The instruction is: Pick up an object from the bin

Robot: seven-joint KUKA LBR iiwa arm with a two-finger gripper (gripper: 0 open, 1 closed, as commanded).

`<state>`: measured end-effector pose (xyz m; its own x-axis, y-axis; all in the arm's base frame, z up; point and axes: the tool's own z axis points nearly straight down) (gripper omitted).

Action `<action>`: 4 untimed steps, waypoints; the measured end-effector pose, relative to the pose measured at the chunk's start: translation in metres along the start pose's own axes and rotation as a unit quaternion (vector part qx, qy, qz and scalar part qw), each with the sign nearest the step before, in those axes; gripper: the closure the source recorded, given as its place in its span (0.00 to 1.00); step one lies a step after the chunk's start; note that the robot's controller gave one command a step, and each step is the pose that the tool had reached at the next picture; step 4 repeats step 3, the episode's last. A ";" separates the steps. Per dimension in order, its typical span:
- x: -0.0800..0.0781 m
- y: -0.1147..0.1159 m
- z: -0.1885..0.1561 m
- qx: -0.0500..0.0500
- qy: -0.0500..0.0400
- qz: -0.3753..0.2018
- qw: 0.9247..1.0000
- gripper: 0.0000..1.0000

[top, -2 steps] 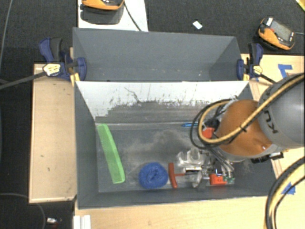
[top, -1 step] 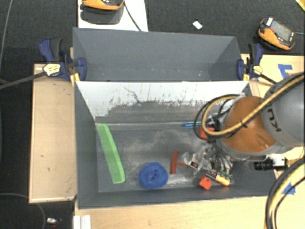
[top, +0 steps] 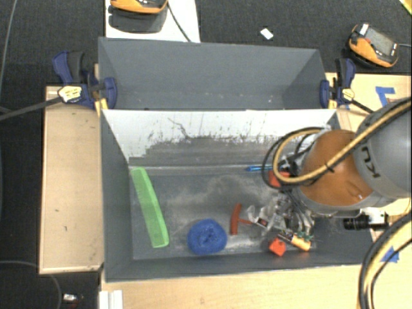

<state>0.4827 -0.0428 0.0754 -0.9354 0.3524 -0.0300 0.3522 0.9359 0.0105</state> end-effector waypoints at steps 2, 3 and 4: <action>0.000 0.000 -0.038 0.000 0.001 -0.002 1.000 1.00; 0.000 0.000 -0.047 0.000 0.002 -0.003 1.000 1.00; 0.000 0.000 -0.047 0.000 0.002 -0.003 1.000 1.00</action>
Offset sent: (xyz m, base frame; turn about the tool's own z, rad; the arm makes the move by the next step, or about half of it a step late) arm -0.0018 0.0002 0.0352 -0.0016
